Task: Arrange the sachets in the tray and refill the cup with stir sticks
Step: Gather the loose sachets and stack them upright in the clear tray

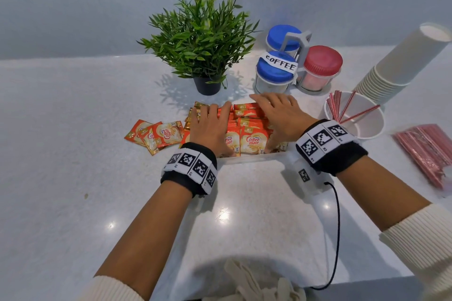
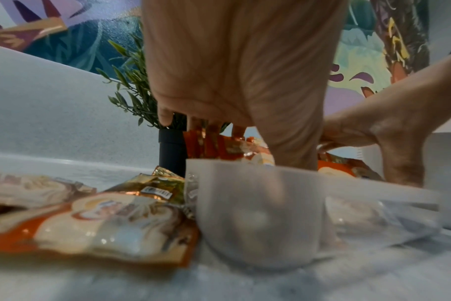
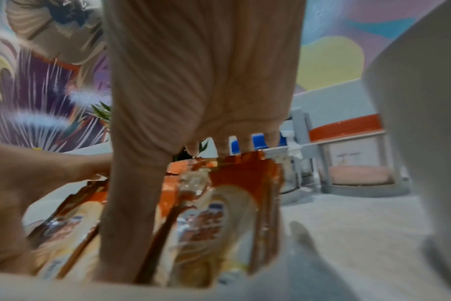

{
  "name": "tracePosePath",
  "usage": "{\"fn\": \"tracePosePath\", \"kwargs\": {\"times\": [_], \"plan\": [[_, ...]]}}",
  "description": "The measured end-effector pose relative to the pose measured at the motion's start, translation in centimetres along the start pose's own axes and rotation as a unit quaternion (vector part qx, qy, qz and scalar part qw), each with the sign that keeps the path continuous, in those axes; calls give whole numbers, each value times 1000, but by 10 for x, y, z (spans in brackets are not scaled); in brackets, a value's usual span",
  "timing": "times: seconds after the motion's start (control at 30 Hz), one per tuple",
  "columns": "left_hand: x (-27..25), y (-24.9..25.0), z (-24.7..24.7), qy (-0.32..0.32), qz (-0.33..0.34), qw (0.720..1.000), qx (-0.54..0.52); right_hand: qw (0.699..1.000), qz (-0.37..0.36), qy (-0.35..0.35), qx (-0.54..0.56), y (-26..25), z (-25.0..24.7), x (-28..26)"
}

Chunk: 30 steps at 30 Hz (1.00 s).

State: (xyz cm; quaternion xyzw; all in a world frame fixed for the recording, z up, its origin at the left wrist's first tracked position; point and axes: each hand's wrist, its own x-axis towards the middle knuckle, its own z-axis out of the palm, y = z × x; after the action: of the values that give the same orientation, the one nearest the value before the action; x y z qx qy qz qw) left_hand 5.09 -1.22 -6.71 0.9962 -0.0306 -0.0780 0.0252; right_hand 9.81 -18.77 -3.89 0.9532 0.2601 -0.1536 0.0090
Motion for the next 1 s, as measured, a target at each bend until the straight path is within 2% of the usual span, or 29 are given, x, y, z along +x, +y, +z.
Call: {"fn": "tracePosePath", "kwargs": {"times": [0.17,0.37,0.53,0.73,1.0], "plan": [[2,2,0,-8,7,1000,0,999,32,-34,10,15,6,-3],[1,-1,-2,-8,18,1000,-2,1000,15,15,-20,15,3,-1],[-1,12,-8,-12,12,1000,-9,1000,8,-3,-22,11,4,2],[5,40,-2,11,40,999,0,1000,-1,-8,-22,9,1,2],[10,35,1,30,39,999,-6,1000,0,-9,-20,8,0,0]]}}
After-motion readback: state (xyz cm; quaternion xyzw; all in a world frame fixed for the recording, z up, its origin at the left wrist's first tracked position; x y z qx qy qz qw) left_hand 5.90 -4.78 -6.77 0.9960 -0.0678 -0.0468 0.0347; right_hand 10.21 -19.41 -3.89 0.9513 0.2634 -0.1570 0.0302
